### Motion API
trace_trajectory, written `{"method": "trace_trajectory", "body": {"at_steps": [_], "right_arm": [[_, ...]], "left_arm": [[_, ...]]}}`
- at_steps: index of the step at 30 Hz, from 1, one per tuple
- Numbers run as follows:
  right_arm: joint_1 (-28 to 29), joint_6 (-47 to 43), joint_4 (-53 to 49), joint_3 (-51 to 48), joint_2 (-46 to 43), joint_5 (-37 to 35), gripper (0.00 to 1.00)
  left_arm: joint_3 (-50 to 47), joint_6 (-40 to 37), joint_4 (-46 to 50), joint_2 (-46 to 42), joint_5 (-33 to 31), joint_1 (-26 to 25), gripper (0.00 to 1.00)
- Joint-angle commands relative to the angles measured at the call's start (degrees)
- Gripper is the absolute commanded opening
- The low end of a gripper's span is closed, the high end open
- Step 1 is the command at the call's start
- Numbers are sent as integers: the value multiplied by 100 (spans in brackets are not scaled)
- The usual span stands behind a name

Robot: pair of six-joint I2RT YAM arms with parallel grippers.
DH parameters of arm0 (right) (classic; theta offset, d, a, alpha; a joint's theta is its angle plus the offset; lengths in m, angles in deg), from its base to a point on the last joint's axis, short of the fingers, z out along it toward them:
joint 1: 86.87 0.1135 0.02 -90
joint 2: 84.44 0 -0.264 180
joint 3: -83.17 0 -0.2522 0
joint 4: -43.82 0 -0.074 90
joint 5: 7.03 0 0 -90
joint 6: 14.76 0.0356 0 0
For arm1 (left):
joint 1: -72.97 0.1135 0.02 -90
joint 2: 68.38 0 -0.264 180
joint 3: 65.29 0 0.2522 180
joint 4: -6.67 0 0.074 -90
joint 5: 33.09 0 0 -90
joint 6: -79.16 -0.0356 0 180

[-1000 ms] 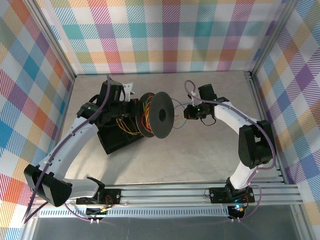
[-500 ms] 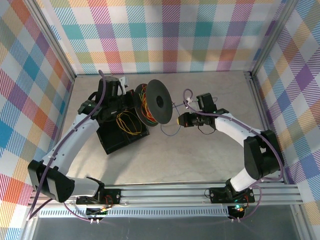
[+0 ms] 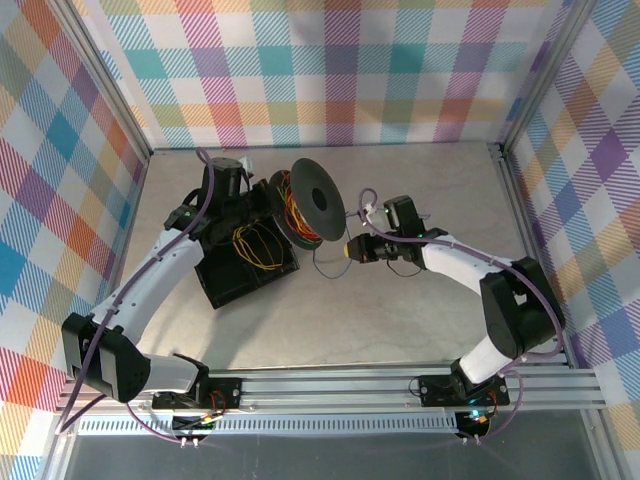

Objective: Wrap the cables

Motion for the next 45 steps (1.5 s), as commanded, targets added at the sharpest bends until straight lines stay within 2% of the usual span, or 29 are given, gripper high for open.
{"method": "trace_trajectory", "body": {"at_steps": [1, 5, 9, 13, 18, 22, 29, 32, 34, 39, 45], "right_arm": [[325, 75, 287, -123, 17, 165, 0], [498, 8, 381, -136, -80, 39, 0], [707, -90, 381, -204, -415, 3, 0], [1024, -247, 263, -174, -745, 91, 0], [1385, -536, -96, 49, -1045, 65, 0], [1427, -585, -183, 103, -1115, -151, 0], [1416, -523, -402, 103, -974, -623, 1], [1418, -497, -502, 77, -1088, -783, 14], [1415, -497, -601, 58, -1197, -838, 30], [1407, -471, -590, -180, -1690, -886, 58], [1254, -368, -306, -649, -2484, -828, 82]], "left_arm": [[132, 823, -1628, -102, -617, 73, 0], [133, 1045, -1591, -14, -701, 69, 0], [258, 841, -1075, 15, -1285, -30, 0], [191, 770, -1165, 83, -1607, -112, 0], [316, 377, -1019, 365, -2637, -557, 0], [351, 258, -1031, 617, -3098, -806, 0], [470, 103, -846, 702, -3151, -920, 0], [596, 74, -684, 588, -3048, -920, 0], [672, 60, -581, 485, -2986, -907, 0], [881, 48, -242, 232, -2690, -765, 0], [1080, -46, 71, -44, -2352, -593, 0]]}}
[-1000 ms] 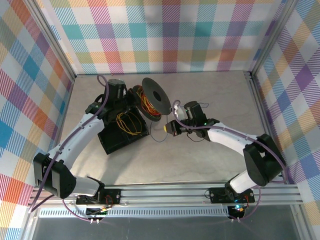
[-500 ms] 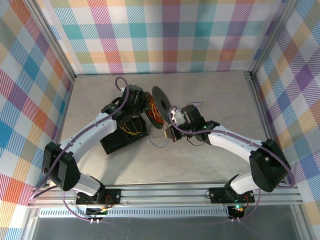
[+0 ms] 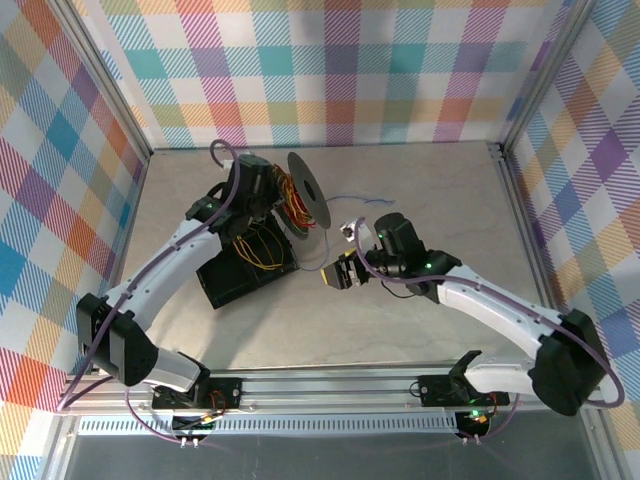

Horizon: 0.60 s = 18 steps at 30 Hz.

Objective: Wrap the cables

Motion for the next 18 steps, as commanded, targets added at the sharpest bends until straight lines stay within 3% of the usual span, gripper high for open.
{"method": "trace_trajectory", "body": {"at_steps": [1, 7, 10, 18], "right_arm": [[-185, 61, 256, -346, -469, 192, 85], [-943, 241, 929, -994, -872, 866, 97], [-1282, 438, 1779, -1458, -961, 1197, 99], [-1313, 256, 3982, -2659, -1113, 694, 100]], "left_arm": [[486, -80, -351, -564, 201, 99, 0], [693, -111, -144, -821, 634, 195, 0], [942, -8, 82, -848, 819, 203, 0], [1289, 455, 278, -1048, 1091, 210, 0]]}}
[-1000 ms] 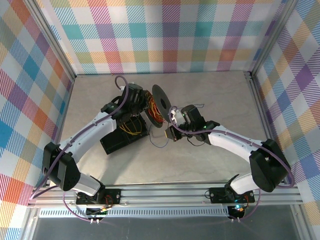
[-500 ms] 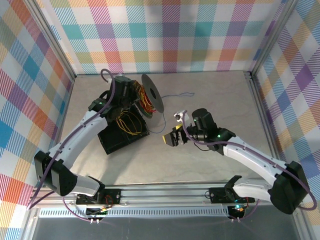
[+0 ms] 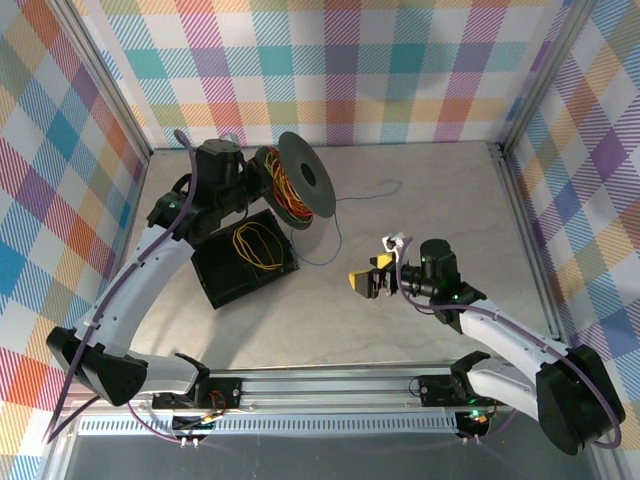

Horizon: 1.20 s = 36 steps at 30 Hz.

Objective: Wrap the cables

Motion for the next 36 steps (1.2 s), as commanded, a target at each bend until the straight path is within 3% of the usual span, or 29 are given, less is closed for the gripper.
{"method": "trace_trajectory", "body": {"at_steps": [1, 12, 20, 30, 36], "right_arm": [[10, 26, 1536, -274, -97, -165, 100], [303, 74, 3353, -349, 783, -143, 93], [889, -304, 3728, -119, 1321, -614, 82], [1126, -234, 4456, 89, 2147, -860, 81], [1140, -66, 4714, 302, 2505, -802, 73]], "left_arm": [[426, 365, -578, -444, 267, 47, 0], [820, 590, -619, -466, 566, 43, 0], [934, 688, -692, -410, 601, 49, 0], [890, 739, -750, -417, 603, 50, 0], [855, 751, -763, -425, 586, 36, 0]]}}
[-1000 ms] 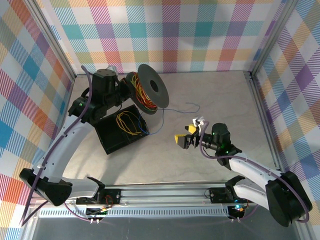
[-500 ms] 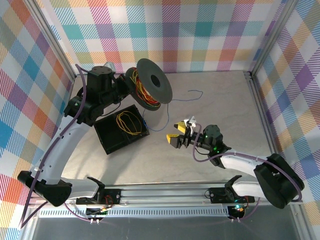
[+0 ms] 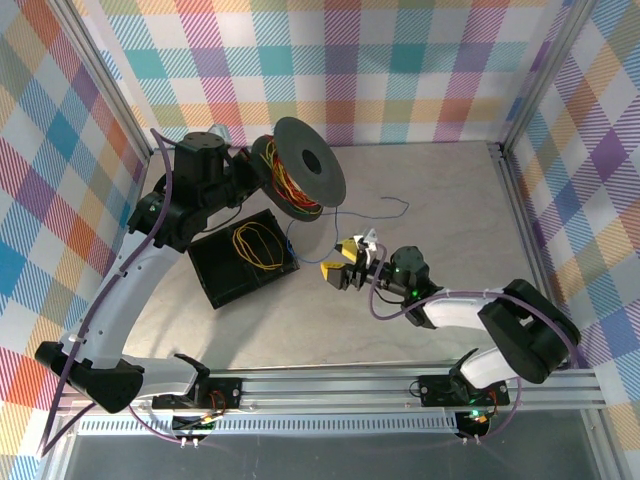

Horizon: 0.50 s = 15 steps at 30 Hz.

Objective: Wrap the cables

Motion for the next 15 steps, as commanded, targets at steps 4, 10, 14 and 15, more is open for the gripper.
{"method": "trace_trajectory", "body": {"at_steps": [4, 10, 14, 15], "right_arm": [[65, 71, 501, 303, 215, 121, 74], [109, 78, 596, 225, 311, 171, 74], [145, 9, 475, 152, 263, 212, 73], [143, -23, 449, 84, 228, 231, 73]], "left_arm": [[346, 185, -916, -245, 95, 33, 0], [310, 157, -931, -226, 76, 41, 0], [320, 131, -925, -209, 56, 37, 0], [320, 126, -920, -210, 55, 41, 0]]}}
